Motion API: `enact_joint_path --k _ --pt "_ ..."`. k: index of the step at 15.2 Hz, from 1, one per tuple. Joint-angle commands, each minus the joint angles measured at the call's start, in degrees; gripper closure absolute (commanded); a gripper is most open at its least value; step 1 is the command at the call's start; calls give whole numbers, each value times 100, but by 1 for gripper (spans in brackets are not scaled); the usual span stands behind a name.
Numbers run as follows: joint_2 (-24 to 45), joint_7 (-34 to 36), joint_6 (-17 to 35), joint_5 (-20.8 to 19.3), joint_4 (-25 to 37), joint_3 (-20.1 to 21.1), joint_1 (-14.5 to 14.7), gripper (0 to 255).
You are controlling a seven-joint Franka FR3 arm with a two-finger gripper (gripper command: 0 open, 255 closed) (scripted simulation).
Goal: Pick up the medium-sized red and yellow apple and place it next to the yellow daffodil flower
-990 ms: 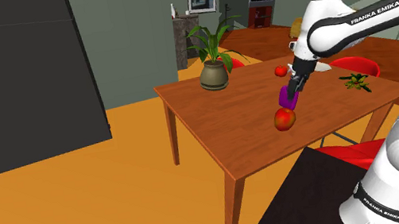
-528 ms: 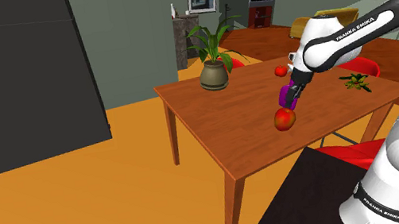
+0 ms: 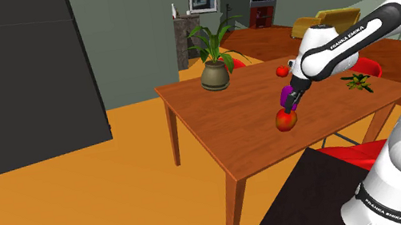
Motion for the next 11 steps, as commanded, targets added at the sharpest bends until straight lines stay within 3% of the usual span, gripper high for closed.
enact_joint_path --k 1,4,5,11 --pt "6 0 9 1 -2 -1 1 0" --pt "5 0 8 1 -1 -2 1 0" --pt "5 0 8 1 -1 -2 1 255" --pt "6 0 8 1 -1 -2 1 255"
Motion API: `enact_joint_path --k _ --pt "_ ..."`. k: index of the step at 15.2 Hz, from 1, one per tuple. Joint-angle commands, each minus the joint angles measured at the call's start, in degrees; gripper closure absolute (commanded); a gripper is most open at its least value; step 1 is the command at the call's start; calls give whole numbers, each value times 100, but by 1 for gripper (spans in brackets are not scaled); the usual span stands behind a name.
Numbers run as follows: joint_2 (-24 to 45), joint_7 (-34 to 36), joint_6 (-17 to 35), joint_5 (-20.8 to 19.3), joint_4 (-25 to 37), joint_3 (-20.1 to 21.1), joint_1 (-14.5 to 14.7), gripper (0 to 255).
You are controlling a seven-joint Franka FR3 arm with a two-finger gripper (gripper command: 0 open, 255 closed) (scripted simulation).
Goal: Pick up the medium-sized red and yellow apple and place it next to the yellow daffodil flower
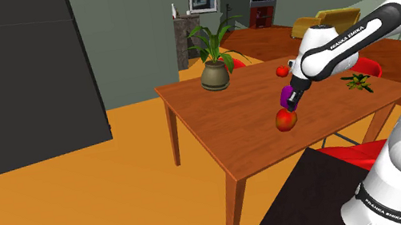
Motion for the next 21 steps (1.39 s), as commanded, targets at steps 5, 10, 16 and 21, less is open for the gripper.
enact_joint_path --k 5,10,16,21 --pt "-151 14 -209 -11 60 49 -20 255" --pt "-489 32 -719 -7 236 166 -52 255" --pt "-820 34 -1301 32 491 297 -65 255" --pt "-1036 25 -1761 81 737 399 -63 255"
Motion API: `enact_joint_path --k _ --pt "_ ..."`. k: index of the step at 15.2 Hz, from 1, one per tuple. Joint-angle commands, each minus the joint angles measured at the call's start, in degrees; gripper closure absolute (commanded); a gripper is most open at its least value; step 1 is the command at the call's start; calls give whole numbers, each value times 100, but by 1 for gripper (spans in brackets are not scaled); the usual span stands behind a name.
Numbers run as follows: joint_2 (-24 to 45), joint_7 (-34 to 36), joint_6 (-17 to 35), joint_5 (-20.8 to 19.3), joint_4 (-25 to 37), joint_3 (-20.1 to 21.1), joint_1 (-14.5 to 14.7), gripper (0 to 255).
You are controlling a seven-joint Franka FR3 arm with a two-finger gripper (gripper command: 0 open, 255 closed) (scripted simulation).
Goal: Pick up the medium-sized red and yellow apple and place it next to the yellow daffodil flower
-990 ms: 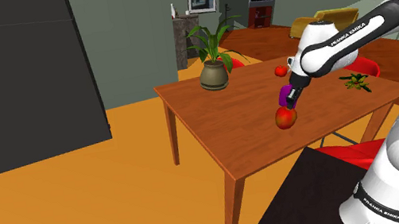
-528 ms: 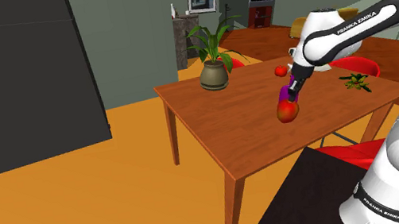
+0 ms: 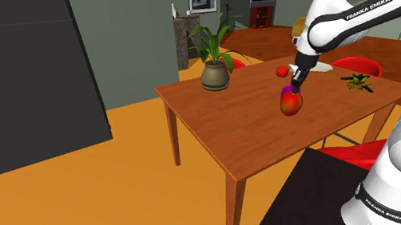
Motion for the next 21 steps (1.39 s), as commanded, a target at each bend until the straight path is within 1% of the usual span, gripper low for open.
enact_joint_path --k 1,18,21 --pt "-74 -6 -194 26 118 41 7 255" --pt "-425 -69 -1582 228 1159 325 70 255" --pt "-291 -514 -1554 136 1340 -58 -36 255"
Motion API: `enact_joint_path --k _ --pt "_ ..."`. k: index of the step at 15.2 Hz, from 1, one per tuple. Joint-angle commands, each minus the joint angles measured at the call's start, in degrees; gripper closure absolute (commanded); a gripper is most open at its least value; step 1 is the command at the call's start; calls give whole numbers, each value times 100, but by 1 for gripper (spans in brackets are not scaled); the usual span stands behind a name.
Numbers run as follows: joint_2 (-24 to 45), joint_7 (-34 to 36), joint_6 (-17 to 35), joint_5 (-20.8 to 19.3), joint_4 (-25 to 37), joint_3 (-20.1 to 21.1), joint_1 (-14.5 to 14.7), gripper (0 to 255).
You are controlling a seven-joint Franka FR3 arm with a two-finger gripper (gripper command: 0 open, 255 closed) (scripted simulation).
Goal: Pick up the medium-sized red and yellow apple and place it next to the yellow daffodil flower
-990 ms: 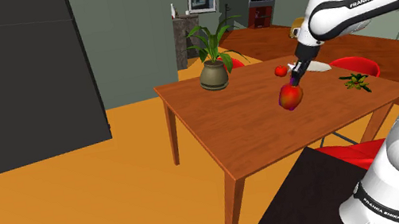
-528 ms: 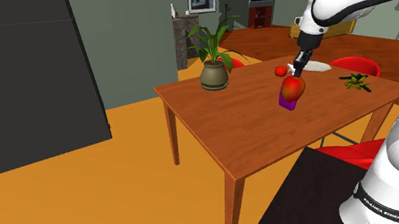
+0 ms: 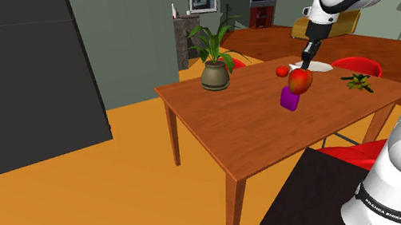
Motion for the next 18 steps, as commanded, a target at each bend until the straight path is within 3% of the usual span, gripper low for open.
enact_joint_path --k 1,11,15,18 --pt "115 -290 1 -40 164 -243 -50 255" --pt "1059 -1907 129 114 1224 -1682 -58 255" --pt "1666 -2678 163 482 1814 -2385 93 255" --pt "2280 -3375 159 987 2326 -3002 253 255"
